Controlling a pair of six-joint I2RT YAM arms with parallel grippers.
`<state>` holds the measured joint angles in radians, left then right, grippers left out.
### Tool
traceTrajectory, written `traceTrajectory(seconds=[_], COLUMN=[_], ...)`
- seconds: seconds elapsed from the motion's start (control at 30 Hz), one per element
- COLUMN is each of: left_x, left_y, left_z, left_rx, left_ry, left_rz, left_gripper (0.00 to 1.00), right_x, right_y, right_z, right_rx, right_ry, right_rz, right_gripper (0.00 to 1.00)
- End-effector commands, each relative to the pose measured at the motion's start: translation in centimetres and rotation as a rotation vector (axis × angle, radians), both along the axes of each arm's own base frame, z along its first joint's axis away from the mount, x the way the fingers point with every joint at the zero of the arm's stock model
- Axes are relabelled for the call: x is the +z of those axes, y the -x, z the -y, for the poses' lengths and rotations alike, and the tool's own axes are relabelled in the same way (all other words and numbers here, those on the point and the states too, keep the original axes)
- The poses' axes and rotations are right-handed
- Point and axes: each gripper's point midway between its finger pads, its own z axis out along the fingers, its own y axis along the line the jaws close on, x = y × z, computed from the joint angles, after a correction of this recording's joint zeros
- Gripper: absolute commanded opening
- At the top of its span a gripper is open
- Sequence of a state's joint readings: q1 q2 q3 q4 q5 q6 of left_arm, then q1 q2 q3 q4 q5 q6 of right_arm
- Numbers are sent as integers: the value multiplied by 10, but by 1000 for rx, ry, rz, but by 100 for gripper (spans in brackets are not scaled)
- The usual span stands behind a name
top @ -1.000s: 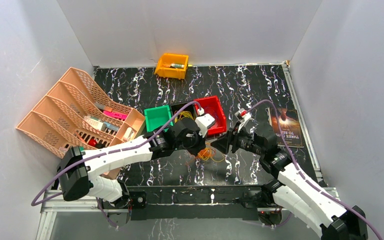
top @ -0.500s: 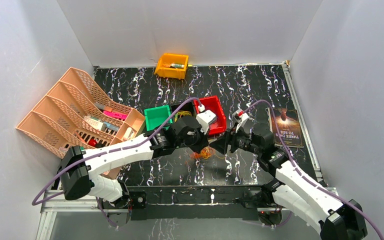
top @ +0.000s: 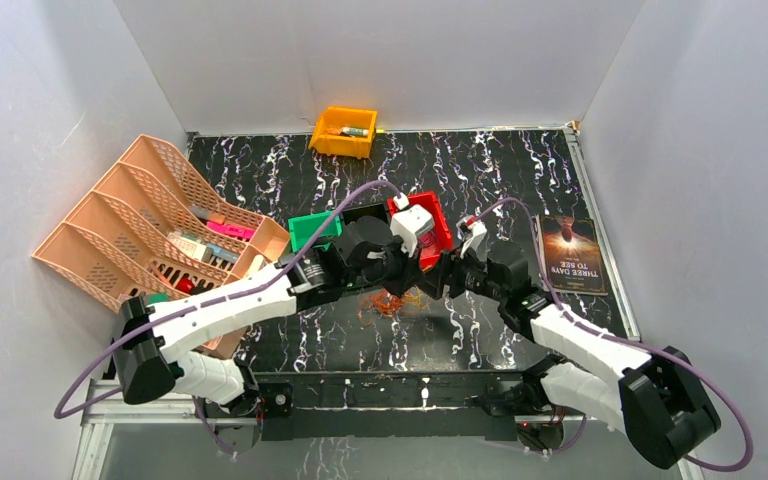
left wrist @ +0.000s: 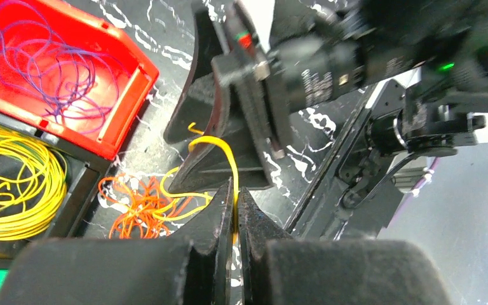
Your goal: Untangle the cables
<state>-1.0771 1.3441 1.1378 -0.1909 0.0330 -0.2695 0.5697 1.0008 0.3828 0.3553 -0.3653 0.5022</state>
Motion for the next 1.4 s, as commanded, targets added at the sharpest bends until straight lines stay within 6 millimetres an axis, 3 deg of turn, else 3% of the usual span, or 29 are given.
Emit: traceTrajectory(seconds=[0.0,0.1,0.17,0.37,0.63,1.07,1.37], left_x=[71,90,103,135,170,225,266], left_y=[0,-1,-3,-13,-20,-31,-43], left_z=[-4,-4,-3,-4,0,-12,-30], left_rx=[7,10,13,56,73,106,174], left_ry=[141,173,191,235,279,297,287], left_rz=[83,104,122,182,227,359,483], left_gripper=[0,0,0,0,0,0,0], right_x=[6,1,-17,-37,-60,-58,-75], right_y=[-8,-8,-1,6,18,23,35], right_z=[-7,-10,-6,-2,3,24,32], right_rx=[-9,1,6,3,13,-68,-73], right_ry=[-57,-56,-34,-15,2,40,61], right_rz=[38,23,-13,-50,-97,-56,-94], right_gripper=[67,67,67,67,67,67,68])
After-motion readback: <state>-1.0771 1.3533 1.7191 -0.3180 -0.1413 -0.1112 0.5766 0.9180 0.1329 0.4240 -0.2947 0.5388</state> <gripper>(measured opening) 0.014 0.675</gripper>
